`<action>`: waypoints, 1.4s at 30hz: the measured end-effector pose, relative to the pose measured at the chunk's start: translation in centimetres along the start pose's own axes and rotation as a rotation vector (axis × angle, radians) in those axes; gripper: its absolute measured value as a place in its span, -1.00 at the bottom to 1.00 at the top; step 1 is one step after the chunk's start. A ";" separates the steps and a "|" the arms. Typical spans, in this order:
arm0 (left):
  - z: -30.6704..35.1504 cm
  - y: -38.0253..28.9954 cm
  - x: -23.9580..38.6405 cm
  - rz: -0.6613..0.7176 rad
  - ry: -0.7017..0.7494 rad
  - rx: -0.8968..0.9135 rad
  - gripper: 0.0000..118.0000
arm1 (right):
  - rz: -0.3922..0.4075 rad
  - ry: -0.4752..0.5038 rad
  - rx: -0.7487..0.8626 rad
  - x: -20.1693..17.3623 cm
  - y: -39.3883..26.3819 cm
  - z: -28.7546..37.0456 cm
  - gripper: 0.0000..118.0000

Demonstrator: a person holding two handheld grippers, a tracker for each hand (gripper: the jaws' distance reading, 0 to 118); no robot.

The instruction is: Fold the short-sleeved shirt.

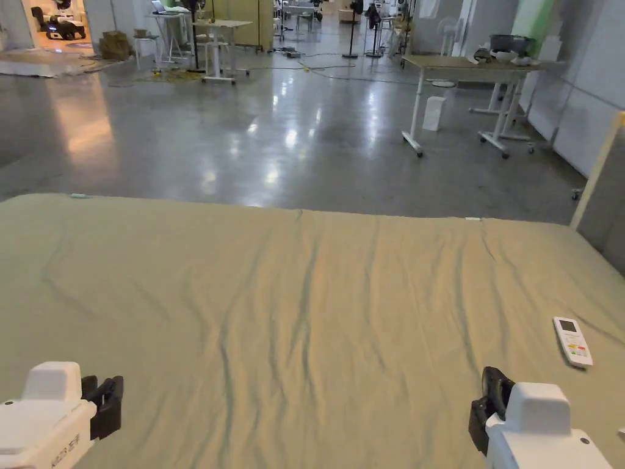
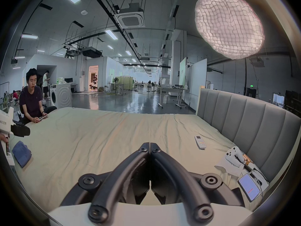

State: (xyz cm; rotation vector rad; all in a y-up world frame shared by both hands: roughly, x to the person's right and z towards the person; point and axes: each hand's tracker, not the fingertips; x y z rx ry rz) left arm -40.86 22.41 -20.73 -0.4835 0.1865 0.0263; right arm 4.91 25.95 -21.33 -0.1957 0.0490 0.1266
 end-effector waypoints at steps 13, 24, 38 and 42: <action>2.4 1.0 11.0 -0.015 -0.013 0.217 -0.89 | -0.026 -0.016 0.040 -0.3 -0.6 -0.1 -1.00; 2.5 0.2 11.6 -0.042 -0.007 0.240 -0.89 | -0.036 -0.019 0.043 0.1 -1.1 -0.4 -1.00; 3.5 1.4 11.2 -0.043 0.007 0.255 -0.89 | -0.027 -0.011 0.065 -0.2 -0.2 -0.3 -1.00; 3.0 1.1 10.7 -0.044 0.009 0.252 -0.88 | -0.019 -0.025 0.080 -0.3 -0.1 -0.4 -0.69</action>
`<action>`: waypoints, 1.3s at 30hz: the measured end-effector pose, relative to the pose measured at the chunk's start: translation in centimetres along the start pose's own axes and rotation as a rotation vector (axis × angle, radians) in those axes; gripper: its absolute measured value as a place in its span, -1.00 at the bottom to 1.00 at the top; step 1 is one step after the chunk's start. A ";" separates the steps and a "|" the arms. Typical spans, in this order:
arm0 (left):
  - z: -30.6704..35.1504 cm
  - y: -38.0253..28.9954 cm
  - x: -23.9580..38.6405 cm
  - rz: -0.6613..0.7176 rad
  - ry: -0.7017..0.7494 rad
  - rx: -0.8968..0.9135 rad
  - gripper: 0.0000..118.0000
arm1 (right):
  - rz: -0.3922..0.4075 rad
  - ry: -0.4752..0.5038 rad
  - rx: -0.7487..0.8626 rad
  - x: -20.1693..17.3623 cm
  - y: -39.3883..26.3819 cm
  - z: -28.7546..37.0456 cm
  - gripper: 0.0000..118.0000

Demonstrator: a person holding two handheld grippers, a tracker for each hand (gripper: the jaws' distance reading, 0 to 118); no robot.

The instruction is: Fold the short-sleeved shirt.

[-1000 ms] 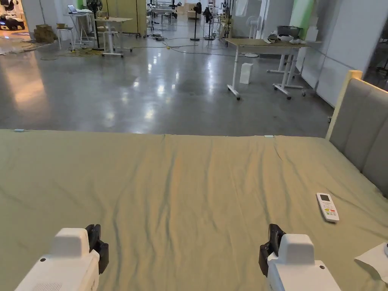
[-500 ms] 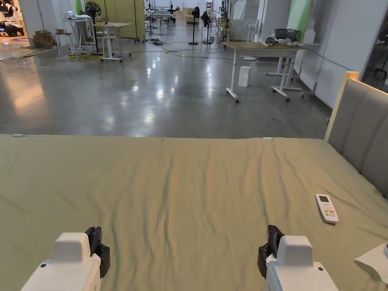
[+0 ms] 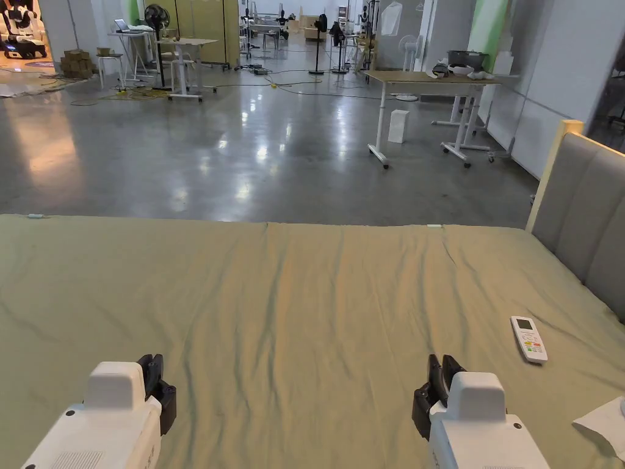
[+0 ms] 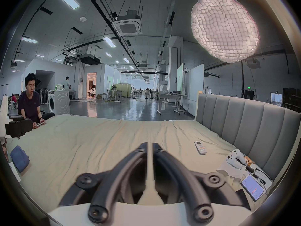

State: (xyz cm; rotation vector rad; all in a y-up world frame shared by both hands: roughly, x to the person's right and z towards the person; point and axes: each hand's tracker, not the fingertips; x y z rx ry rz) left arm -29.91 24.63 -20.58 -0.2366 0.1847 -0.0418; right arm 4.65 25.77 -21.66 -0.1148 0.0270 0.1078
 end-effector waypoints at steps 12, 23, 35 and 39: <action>0.1 -0.1 -1.1 0.077 0.016 0.016 0.73 | -0.006 -0.021 0.036 0.2 0.0 0.0 1.00; 0.9 1.1 -0.5 0.047 0.030 0.070 0.94 | -0.048 0.030 0.055 -0.1 1.1 -0.9 1.00; 0.9 1.2 -0.6 0.030 0.024 0.076 0.96 | -0.059 -0.010 0.003 -1.2 1.8 -1.2 1.00; 0.9 1.3 -0.6 0.043 0.022 0.081 0.96 | -0.056 -0.030 -0.005 -1.6 2.3 -1.2 1.00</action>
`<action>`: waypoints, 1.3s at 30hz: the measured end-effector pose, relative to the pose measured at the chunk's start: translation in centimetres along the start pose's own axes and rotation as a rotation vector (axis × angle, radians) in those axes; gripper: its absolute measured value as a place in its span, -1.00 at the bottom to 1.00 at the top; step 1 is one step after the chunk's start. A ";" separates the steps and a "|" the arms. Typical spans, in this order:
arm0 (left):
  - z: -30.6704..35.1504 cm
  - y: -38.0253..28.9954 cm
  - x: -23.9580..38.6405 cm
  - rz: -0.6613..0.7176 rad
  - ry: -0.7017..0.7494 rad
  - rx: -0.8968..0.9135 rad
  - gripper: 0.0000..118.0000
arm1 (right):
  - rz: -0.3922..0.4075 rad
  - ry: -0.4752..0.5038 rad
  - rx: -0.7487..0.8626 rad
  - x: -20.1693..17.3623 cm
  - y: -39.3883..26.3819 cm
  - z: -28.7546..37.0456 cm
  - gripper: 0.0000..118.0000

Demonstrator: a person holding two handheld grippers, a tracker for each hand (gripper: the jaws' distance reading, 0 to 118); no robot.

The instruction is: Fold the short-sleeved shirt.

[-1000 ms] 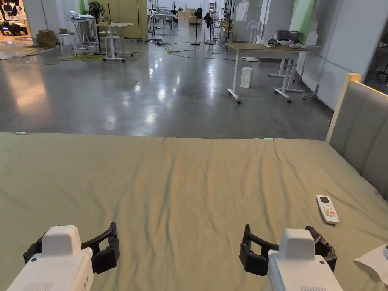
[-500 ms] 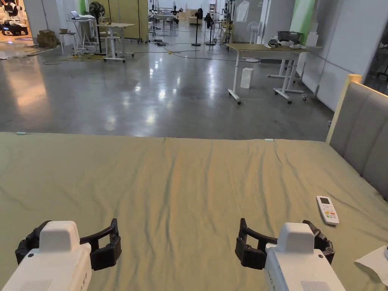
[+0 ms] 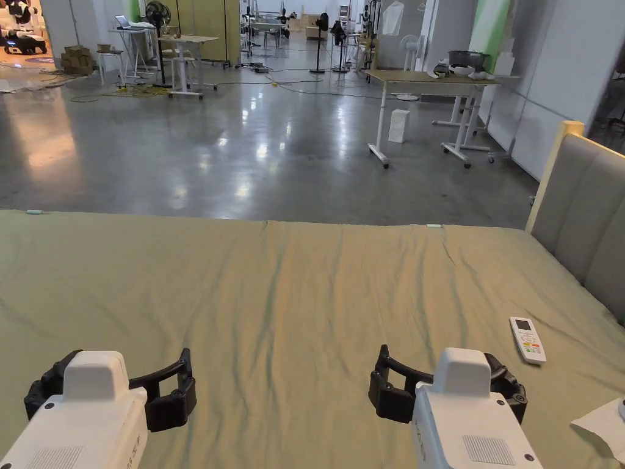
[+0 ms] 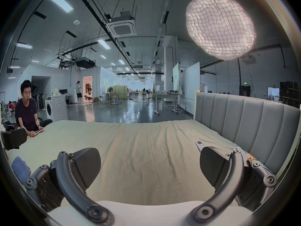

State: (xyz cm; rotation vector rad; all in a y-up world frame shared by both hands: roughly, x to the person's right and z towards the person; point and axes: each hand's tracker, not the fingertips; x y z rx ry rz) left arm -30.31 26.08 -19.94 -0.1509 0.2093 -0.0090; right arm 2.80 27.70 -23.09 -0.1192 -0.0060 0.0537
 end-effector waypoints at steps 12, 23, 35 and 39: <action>-0.5 -0.1 -0.2 0.013 -0.010 -0.008 0.96 | -0.069 0.030 -0.080 -0.1 0.6 -0.5 1.00; -0.4 -0.1 -0.4 0.017 -0.025 -0.018 0.96 | -0.136 0.025 -0.185 0.2 1.0 -0.8 1.00; -0.4 0.0 -0.1 0.009 -0.048 -0.032 0.96 | -0.126 0.024 -0.208 0.5 1.1 -1.4 1.00; -0.4 0.0 -0.1 0.008 -0.050 -0.036 0.96 | -0.134 0.017 -0.221 1.0 1.1 -1.8 1.00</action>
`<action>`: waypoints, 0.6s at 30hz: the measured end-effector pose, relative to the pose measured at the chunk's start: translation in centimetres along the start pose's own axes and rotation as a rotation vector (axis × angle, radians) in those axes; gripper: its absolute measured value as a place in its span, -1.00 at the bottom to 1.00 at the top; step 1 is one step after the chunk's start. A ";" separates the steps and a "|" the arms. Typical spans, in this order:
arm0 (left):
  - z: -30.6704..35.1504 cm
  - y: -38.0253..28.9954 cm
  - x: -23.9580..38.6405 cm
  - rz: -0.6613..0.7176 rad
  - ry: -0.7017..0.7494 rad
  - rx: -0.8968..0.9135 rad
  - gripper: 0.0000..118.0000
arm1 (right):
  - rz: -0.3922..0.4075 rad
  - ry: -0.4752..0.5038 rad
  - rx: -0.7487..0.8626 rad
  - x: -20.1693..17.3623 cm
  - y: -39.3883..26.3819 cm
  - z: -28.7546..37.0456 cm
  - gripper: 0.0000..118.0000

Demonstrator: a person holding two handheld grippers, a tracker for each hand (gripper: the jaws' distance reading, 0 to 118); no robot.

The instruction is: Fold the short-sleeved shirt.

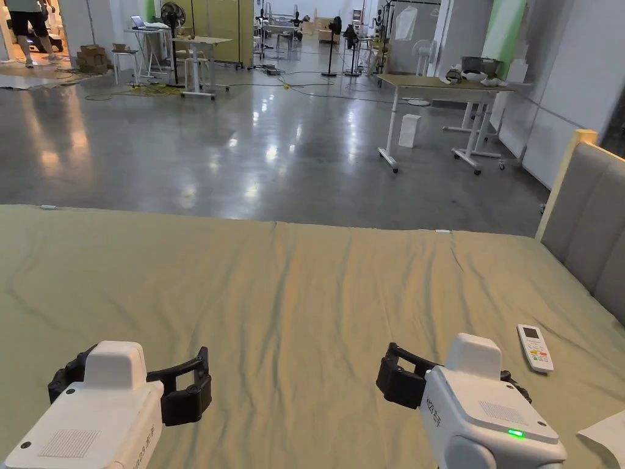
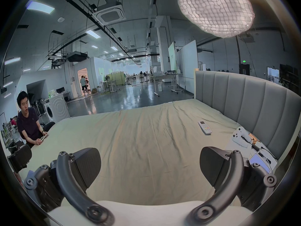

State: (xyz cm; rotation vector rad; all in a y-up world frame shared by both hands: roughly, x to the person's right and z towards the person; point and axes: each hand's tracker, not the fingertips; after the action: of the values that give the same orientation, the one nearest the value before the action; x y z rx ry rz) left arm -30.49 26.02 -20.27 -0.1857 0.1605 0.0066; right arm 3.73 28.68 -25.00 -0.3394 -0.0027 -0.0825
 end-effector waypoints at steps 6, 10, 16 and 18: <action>-0.1 -0.2 -0.1 0.001 -0.001 -0.004 0.96 | 0.001 -0.004 -0.025 0.5 -0.4 -0.7 1.00; -0.5 -0.5 -0.4 0.011 -0.012 0.002 0.96 | 0.047 -0.026 -0.016 0.0 -0.8 -0.6 1.00; -0.5 -0.6 -0.3 0.017 -0.024 0.019 0.96 | 0.047 -0.031 -0.004 -0.2 -0.7 -0.2 1.00; -0.6 -0.7 -0.3 0.018 -0.021 0.019 0.96 | 0.063 -0.019 0.047 -0.2 -0.8 0.1 1.00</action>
State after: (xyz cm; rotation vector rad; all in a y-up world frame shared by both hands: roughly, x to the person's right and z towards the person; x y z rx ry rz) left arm -30.84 25.26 -20.64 -0.1650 0.1415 0.0249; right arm 3.50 27.98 -24.62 -0.2934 -0.0131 -0.0171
